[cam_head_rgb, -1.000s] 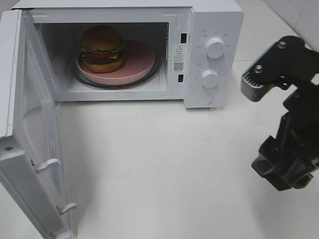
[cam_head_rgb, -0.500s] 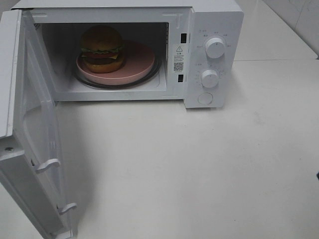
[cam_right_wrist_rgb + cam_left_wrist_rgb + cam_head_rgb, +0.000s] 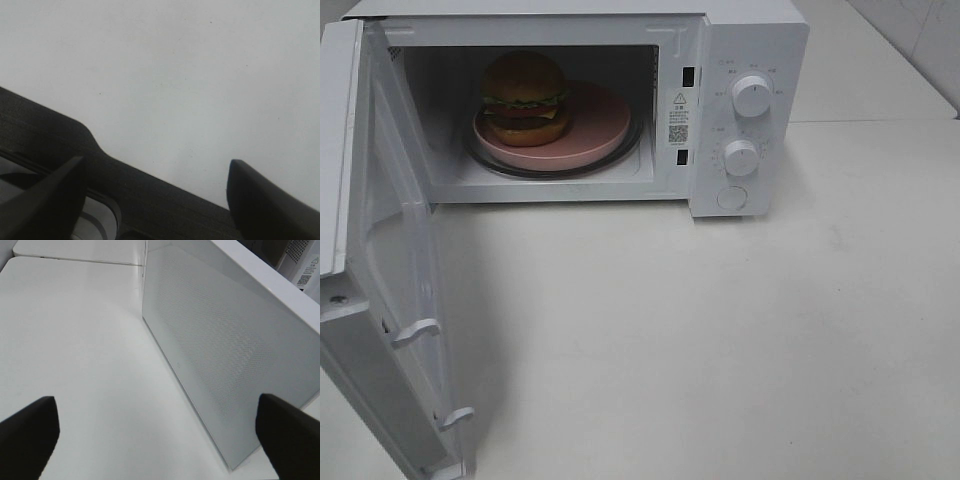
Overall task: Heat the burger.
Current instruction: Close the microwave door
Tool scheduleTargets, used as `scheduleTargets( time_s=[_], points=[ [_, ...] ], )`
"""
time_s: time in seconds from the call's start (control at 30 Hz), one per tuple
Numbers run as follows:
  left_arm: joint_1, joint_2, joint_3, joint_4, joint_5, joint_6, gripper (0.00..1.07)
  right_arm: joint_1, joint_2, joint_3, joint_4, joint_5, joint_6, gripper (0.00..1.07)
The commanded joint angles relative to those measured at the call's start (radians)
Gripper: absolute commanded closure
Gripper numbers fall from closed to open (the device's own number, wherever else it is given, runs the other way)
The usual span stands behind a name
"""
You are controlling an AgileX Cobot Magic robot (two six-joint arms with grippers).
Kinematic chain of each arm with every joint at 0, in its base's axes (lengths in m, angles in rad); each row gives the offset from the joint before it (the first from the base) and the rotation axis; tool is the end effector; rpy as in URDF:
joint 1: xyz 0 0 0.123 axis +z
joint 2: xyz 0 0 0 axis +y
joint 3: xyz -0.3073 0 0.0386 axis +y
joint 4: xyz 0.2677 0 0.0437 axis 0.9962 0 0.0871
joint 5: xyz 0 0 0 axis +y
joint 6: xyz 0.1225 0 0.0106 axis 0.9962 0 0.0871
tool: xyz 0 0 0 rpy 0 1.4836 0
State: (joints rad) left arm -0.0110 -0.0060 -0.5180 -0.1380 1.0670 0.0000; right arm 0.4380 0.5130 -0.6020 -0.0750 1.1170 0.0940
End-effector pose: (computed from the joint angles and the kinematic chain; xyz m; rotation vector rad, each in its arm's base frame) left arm 0.0120 -0.0150 0.2782 0.0200 2.0231 -0.1715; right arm 0.0816 0.0291 0.2757 -0.4434 2.4721 0.1204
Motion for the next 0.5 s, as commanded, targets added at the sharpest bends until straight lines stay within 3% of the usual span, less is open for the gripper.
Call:
scheduleTargets(
  time_s=[0.03,0.2,0.5],
  points=[
    [0.003,-0.014,0.001,0.002,0.000,0.000,0.07,-0.066,-0.057,0.028,0.021,-0.005,-0.034,0.31],
    [0.003,-0.014,0.001,0.002,0.000,0.000,0.07,-0.210,-0.232,0.060,0.032,-0.009,-0.071,0.31],
    [0.003,-0.014,0.001,0.002,0.000,0.000,0.07,-0.320,-0.412,0.061,0.075,-0.043,-0.071,0.31]
  ],
)
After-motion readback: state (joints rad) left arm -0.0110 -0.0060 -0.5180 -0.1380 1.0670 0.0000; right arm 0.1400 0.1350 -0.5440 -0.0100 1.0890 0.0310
